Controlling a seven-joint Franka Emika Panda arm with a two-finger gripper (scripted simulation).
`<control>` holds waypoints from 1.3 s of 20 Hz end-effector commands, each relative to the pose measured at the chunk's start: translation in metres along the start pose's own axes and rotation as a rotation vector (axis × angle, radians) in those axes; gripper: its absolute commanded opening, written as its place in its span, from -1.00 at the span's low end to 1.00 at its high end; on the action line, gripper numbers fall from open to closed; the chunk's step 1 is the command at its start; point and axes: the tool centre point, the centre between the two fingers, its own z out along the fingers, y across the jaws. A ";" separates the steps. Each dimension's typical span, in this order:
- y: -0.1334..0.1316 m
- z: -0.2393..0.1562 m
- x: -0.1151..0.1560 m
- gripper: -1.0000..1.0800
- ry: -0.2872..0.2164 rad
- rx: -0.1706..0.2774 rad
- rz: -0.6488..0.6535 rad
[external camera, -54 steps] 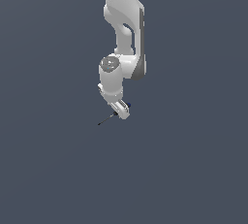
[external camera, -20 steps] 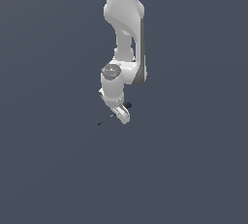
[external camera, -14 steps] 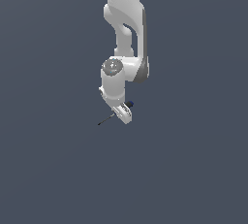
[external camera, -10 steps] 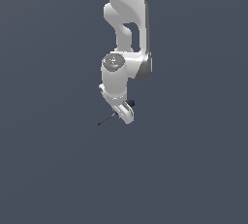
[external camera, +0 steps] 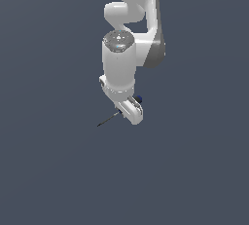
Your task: Pick up the object and move it to a goal position.
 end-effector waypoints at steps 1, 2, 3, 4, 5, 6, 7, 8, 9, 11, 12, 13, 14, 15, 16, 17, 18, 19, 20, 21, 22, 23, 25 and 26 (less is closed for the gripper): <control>-0.012 -0.022 0.004 -1.00 0.000 0.000 0.000; -0.016 -0.030 0.005 -1.00 0.000 0.000 0.000; -0.021 -0.038 0.006 -1.00 0.000 0.000 0.000; -0.025 -0.045 0.007 -1.00 0.000 0.000 0.000; -0.029 -0.052 0.009 -1.00 0.000 0.000 0.000; -0.033 -0.059 0.010 -1.00 0.000 0.000 0.000; -0.037 -0.066 0.011 -1.00 0.000 0.000 0.000; -0.041 -0.072 0.012 -1.00 0.000 0.000 0.000; -0.045 -0.078 0.013 -1.00 0.000 0.000 0.000; -0.052 -0.090 0.015 -1.00 0.000 0.000 0.000; -0.055 -0.096 0.016 -1.00 0.000 0.000 0.000; -0.058 -0.101 0.017 -1.00 -0.001 0.000 -0.001; -0.062 -0.107 0.018 -1.00 -0.001 0.000 -0.001; -0.065 -0.112 0.019 -1.00 -0.001 0.000 -0.001; -0.068 -0.117 0.020 -1.00 -0.001 0.000 -0.001; -0.071 -0.122 0.021 -1.00 -0.001 0.000 -0.001; -0.073 -0.126 0.022 -1.00 -0.001 0.001 -0.001; -0.076 -0.131 0.023 -1.00 -0.001 0.001 -0.001; -0.079 -0.135 0.024 -1.00 -0.001 0.001 -0.001; -0.081 -0.139 0.024 -1.00 -0.001 0.001 -0.001; -0.084 -0.143 0.025 -1.00 -0.001 0.001 -0.001; -0.086 -0.147 0.026 -1.00 -0.001 0.001 -0.001; -0.091 -0.154 0.028 -1.00 -0.001 0.001 -0.001; -0.093 -0.158 0.028 -1.00 -0.001 0.001 -0.001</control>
